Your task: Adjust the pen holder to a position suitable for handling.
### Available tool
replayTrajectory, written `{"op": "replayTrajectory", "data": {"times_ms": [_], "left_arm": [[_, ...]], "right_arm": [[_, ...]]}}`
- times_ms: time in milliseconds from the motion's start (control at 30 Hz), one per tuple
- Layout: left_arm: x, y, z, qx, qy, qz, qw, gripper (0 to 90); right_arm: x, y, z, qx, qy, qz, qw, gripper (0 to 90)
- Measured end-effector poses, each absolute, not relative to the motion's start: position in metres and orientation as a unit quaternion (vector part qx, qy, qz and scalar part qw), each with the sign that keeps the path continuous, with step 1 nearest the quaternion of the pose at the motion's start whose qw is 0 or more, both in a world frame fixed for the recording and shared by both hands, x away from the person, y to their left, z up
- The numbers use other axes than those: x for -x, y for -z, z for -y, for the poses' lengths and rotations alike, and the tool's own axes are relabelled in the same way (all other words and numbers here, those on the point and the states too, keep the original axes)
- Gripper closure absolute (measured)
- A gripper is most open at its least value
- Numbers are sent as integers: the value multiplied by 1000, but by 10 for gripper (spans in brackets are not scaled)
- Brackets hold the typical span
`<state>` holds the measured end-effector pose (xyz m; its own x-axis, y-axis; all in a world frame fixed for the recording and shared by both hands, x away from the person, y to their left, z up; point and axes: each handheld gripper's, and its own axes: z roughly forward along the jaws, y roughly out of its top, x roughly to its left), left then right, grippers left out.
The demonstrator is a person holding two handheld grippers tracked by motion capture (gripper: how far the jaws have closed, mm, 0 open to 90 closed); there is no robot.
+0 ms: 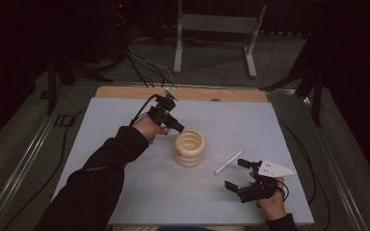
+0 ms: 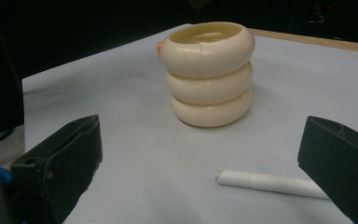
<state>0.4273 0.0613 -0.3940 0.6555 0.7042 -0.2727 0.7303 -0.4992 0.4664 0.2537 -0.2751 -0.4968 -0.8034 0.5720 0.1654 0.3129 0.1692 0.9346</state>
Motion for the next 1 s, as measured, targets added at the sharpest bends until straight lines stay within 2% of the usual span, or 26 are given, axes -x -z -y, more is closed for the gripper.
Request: {"op": "replayTrajectory", "data": {"times_ms": [100, 200, 233, 333, 433, 567, 667, 767, 1000], "left_arm": [[-426, 391, -68, -862, 21, -416, 288, 557], [-423, 388, -75, -859, 13, -419, 293, 447], [-423, 387, -78, -857, 10, -420, 297, 447], [-421, 385, -87, -852, 6, -428, 303, 362], [-421, 383, -99, -848, 16, -428, 313, 210], [-418, 380, -115, -843, 24, -424, 330, 142], [-416, 379, -121, -844, 19, -425, 326, 39], [-412, 381, -132, -844, 5, -430, 321, 4], [-402, 386, -150, -839, -17, -425, 339, 1]], "right_arm": [[-254, 497, 275, -293, -574, -757, 112, 0], [-254, 497, 274, -292, -574, -757, 111, 0], [-254, 497, 274, -292, -574, -757, 111, 0], [-254, 497, 274, -293, -574, -757, 112, 0], [-254, 497, 274, -294, -574, -756, 111, 0], [-254, 497, 274, -294, -574, -756, 111, 0], [-254, 497, 274, -294, -574, -756, 112, 0], [-254, 497, 273, -293, -573, -757, 111, 0], [-254, 498, 271, -292, -573, -758, 109, 0]]}}
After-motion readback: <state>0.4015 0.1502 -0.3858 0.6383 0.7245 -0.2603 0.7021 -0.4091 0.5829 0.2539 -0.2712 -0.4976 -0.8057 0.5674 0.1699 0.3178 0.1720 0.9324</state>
